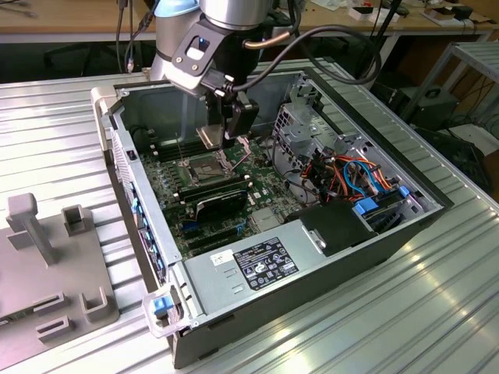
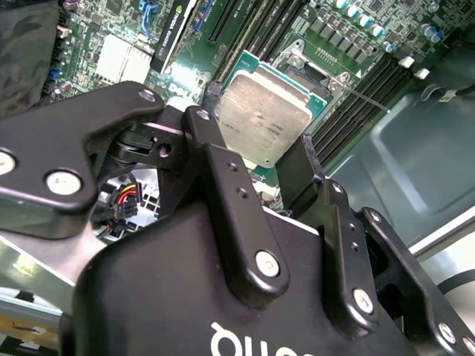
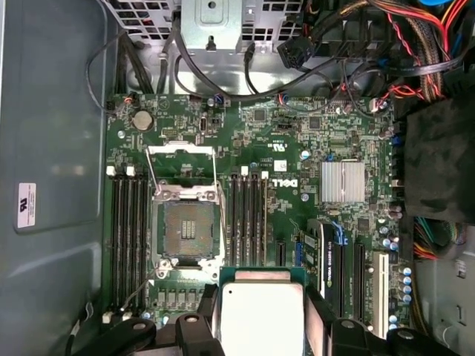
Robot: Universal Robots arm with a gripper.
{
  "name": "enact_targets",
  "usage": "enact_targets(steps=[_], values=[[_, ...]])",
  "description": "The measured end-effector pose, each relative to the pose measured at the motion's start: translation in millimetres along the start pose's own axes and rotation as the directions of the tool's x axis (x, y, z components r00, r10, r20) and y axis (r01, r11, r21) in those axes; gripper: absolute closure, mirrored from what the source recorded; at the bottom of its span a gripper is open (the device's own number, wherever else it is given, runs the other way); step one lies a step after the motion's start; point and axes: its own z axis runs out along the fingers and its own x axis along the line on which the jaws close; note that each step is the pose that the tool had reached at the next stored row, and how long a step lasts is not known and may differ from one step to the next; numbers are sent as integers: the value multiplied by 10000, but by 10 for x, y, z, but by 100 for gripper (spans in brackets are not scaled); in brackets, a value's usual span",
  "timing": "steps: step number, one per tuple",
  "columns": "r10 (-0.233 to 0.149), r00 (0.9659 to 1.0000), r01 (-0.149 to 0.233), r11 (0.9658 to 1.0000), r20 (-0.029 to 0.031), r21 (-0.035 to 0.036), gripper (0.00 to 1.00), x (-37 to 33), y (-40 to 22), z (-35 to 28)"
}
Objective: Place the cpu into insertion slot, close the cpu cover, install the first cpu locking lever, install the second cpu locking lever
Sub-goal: 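Place the cpu into insertion slot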
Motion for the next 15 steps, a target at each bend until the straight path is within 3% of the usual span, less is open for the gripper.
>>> enact_targets(steps=[15], values=[[0,10000,0,10000,0,0,45,2,-3,67]])
